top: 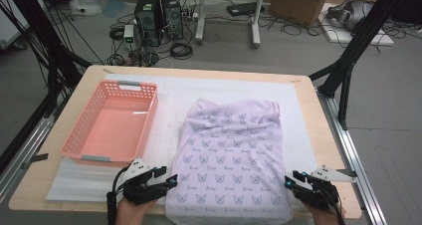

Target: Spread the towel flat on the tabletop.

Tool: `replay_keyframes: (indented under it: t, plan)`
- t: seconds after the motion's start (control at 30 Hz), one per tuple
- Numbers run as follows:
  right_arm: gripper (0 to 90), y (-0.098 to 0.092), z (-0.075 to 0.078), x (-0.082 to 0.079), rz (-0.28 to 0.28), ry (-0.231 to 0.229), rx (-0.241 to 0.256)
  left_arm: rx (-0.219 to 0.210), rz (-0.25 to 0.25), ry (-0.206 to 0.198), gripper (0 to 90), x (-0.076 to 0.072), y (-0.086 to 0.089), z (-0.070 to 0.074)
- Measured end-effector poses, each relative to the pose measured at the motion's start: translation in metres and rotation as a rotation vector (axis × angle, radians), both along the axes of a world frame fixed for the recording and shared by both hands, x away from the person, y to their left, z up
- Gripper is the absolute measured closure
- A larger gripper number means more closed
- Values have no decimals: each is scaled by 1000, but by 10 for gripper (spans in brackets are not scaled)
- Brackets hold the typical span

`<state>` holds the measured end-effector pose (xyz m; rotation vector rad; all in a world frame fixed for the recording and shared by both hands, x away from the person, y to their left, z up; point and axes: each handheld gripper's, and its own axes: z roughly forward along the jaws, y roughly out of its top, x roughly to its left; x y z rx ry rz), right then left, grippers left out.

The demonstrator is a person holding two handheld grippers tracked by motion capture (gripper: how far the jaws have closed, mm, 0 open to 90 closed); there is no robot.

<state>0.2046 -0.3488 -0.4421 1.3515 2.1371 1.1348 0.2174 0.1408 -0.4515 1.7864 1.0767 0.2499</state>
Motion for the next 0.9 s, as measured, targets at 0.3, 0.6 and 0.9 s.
replay_keyframes:
  t: [0.3, 0.6, 0.9]
  plan:
    - [537, 18, -4, 20, 17, 21, -75, 38, -59, 26, 450, 28, -19, -2]
    - [784, 18, -6, 17, 33, 20, -100, 223, -22, -56, 641, 22, -35, -3]
    - [875, 6, -5, -3, 69, 55, -46, 120, -55, 23, 863, 4, -11, -3]
